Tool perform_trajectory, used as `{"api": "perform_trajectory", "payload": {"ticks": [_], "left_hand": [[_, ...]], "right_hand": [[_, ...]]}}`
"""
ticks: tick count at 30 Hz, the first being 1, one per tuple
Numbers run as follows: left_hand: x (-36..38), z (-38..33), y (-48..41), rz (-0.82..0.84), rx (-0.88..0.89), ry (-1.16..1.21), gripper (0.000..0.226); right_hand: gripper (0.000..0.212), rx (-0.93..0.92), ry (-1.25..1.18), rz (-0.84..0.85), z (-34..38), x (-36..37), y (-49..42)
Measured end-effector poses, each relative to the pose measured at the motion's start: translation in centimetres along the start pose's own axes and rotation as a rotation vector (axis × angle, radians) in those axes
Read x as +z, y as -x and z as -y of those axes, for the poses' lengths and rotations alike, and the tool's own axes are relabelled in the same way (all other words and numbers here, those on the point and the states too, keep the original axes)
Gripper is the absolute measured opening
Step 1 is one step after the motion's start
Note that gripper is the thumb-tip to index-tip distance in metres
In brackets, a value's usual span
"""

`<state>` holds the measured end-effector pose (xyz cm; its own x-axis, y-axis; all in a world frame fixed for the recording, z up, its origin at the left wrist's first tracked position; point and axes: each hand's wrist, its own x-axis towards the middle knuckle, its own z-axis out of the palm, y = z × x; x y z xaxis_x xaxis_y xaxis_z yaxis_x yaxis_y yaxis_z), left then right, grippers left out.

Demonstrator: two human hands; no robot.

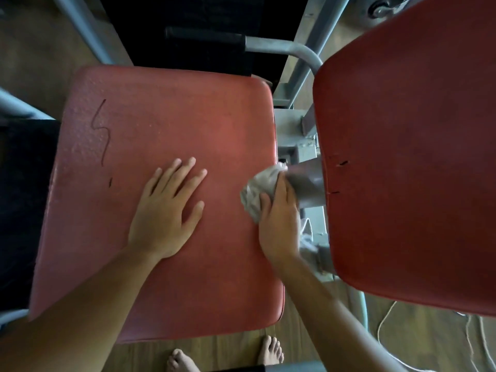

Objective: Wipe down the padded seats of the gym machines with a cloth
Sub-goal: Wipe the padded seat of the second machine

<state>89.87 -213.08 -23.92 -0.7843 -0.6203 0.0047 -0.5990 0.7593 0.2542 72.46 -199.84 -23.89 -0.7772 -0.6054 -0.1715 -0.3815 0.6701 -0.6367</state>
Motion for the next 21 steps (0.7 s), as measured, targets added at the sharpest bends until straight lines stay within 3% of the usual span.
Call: {"api": "perform_trajectory", "payload": {"ticks": [3, 8, 12, 16, 21], "left_hand": [[0.1, -0.1, 0.0, 0.006, -0.013, 0.013, 0.058], [0.1, -0.3, 0.0, -0.009, -0.006, -0.002, 0.058], [0.2, -0.2, 0.0, -0.015, -0.005, -0.014, 0.058], [0.3, 0.0, 0.1, -0.021, 0.0, -0.007, 0.058], [0.6, 0.1, 0.0, -0.048, -0.001, -0.012, 0.057]], "right_hand": [[0.062, 0.017, 0.016, -0.016, -0.2, -0.2, 1.4], [0.053, 0.168, 0.003, -0.094, 1.8, 1.6, -4.9], [0.058, 0.041, -0.155, -0.016, 0.1, 0.7, -2.5], [0.065, -0.049, -0.06, -0.024, -1.2, 0.3, 1.7], [0.06, 0.035, -0.017, -0.031, 1.0, 1.4, -5.9]]}}
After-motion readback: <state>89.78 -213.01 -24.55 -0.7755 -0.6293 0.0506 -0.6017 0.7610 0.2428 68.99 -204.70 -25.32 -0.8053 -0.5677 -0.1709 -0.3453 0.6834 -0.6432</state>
